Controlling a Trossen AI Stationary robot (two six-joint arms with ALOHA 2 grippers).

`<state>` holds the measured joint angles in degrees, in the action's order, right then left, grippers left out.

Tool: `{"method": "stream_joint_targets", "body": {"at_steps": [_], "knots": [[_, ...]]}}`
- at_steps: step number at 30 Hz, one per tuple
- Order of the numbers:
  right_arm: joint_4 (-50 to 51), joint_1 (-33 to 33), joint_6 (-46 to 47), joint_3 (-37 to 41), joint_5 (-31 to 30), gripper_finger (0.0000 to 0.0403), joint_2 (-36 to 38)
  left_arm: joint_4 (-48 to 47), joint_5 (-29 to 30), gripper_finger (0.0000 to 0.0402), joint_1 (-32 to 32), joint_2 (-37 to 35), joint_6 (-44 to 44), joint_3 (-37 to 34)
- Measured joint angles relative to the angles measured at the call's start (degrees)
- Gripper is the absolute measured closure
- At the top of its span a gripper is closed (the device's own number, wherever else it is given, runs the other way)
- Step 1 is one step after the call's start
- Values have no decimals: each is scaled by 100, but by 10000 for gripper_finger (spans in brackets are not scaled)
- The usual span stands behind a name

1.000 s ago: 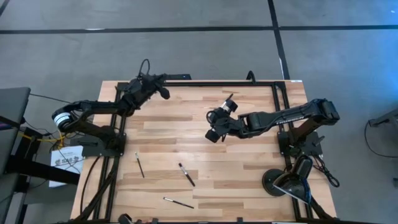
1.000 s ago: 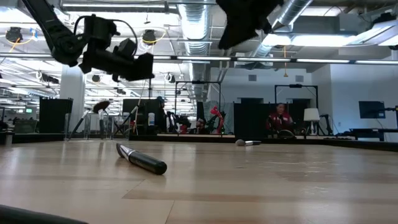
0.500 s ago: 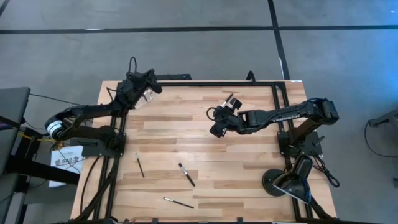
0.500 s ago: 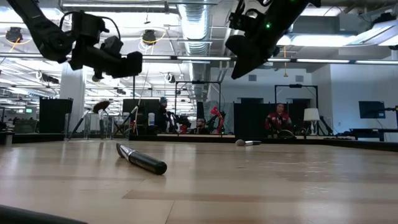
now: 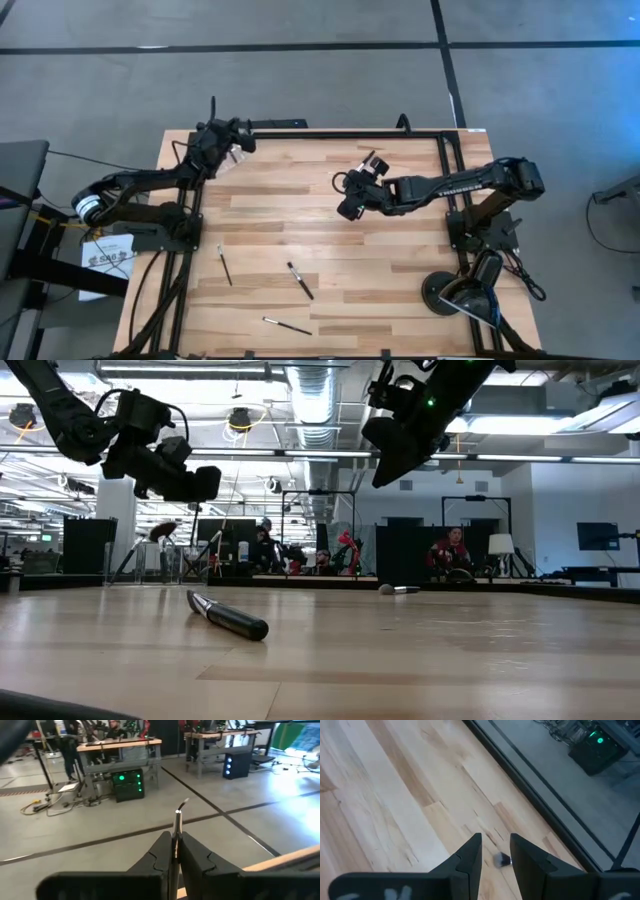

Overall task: Put items in baskets/containers
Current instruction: Put the liner brush into the transparent bin, then put the powder brush into the transparent bin

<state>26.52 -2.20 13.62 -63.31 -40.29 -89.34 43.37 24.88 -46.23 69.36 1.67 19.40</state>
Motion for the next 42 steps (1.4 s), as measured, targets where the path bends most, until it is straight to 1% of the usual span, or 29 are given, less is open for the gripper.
{"method": "stream_joint_targets", "body": {"at_steps": [6,12,19,27,34,42], "knots": [[-48,-4,5,0,2,310,0,7,2,370,-84,0,-37,-86],[-98,-2,5,0,1,310,0,-12,-99,377,-82,0,-52,-86],[-260,-2,3,0,240,310,0,-265,-138,367,-69,0,-146,-86],[-291,-2,3,0,286,310,0,-440,-263,375,-69,0,-241,-88],[-291,-2,3,0,291,310,0,-506,-264,354,-69,0,-241,-88],[-290,-2,3,0,304,310,0,-570,-264,351,-69,0,-240,-88]]}}
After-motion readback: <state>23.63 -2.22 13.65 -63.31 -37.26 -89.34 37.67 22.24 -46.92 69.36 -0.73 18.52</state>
